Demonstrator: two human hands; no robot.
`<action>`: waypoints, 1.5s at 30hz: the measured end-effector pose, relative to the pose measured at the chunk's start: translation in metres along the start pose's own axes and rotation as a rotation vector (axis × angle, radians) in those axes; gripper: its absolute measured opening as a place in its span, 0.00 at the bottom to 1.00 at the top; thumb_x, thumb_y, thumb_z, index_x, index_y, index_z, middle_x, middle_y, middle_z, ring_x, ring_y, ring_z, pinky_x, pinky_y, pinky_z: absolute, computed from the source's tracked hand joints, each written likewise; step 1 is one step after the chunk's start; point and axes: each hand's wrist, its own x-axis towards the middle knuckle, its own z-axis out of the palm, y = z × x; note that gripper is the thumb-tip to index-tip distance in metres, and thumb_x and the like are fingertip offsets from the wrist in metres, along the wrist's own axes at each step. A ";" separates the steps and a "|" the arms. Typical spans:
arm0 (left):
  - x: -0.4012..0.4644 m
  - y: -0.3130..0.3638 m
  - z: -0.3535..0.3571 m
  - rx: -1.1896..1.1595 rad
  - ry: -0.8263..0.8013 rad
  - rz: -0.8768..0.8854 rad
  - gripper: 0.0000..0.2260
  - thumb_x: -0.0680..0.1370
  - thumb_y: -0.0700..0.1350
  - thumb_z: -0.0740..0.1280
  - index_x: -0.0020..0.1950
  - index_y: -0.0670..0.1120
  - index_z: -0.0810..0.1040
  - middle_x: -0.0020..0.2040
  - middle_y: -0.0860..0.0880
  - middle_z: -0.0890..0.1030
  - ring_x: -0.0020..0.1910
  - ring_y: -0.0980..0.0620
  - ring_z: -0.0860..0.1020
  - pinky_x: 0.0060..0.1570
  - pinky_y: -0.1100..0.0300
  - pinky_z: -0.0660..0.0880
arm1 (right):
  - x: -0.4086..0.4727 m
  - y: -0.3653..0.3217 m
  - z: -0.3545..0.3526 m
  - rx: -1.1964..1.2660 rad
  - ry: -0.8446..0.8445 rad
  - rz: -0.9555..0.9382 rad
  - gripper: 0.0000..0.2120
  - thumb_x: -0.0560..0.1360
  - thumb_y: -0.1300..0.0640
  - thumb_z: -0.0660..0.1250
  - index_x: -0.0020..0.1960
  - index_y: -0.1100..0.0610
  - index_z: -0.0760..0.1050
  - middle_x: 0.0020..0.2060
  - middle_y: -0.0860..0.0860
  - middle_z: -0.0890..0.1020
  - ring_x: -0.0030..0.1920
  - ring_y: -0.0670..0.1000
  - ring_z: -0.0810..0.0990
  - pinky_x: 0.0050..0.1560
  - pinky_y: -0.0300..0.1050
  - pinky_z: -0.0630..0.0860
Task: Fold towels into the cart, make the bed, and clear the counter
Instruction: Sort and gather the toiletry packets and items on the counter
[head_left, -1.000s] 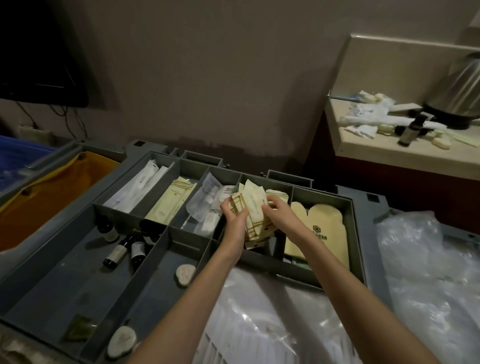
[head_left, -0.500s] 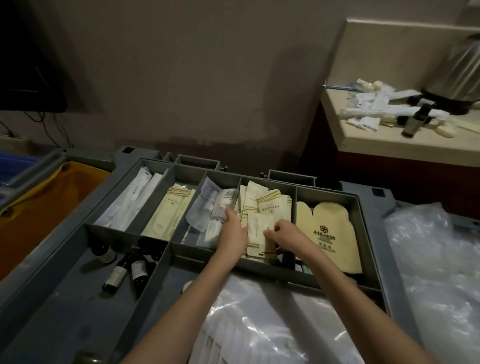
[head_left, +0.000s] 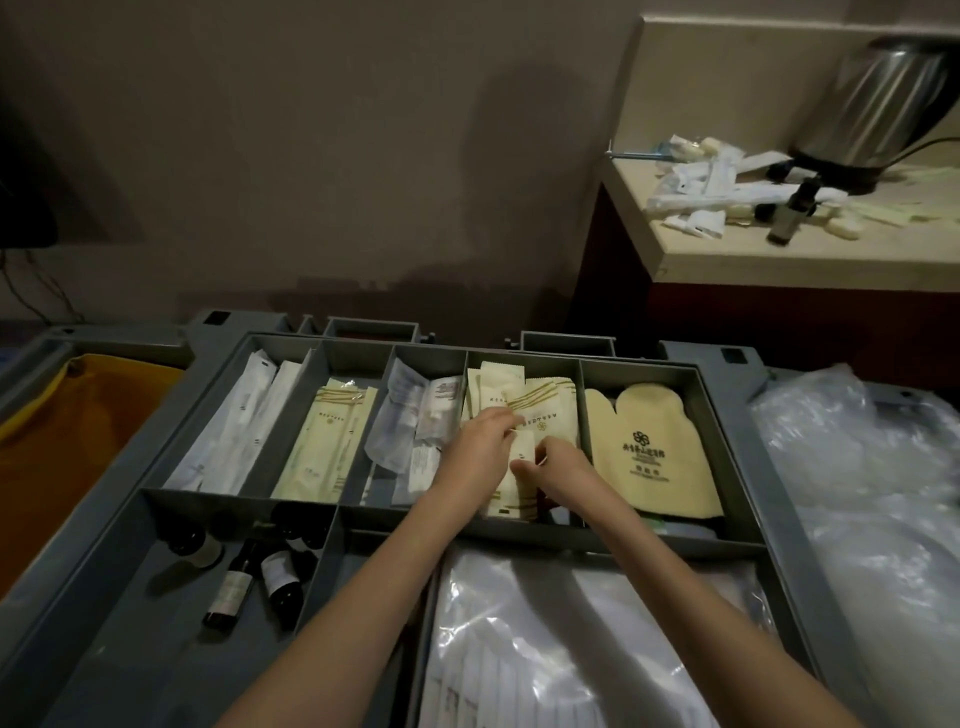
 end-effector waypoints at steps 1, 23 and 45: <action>0.001 -0.002 0.001 0.031 -0.046 0.015 0.15 0.81 0.41 0.60 0.67 0.46 0.73 0.67 0.49 0.73 0.65 0.52 0.71 0.64 0.60 0.66 | 0.001 0.002 0.000 -0.007 0.020 -0.016 0.11 0.79 0.50 0.63 0.54 0.58 0.72 0.45 0.52 0.77 0.45 0.50 0.76 0.46 0.43 0.73; 0.029 -0.008 -0.014 0.073 -0.179 0.048 0.24 0.77 0.50 0.67 0.71 0.47 0.68 0.68 0.48 0.72 0.67 0.49 0.69 0.65 0.56 0.66 | 0.044 -0.002 -0.015 -0.243 0.187 -0.174 0.23 0.77 0.69 0.57 0.72 0.61 0.63 0.74 0.57 0.61 0.75 0.57 0.56 0.70 0.48 0.58; 0.152 0.147 -0.023 0.316 -0.071 0.418 0.19 0.81 0.46 0.59 0.73 0.50 0.65 0.67 0.48 0.71 0.64 0.47 0.71 0.62 0.53 0.68 | 0.044 0.025 -0.202 -0.234 0.575 -0.218 0.16 0.79 0.63 0.59 0.66 0.58 0.71 0.65 0.54 0.71 0.67 0.55 0.66 0.65 0.47 0.67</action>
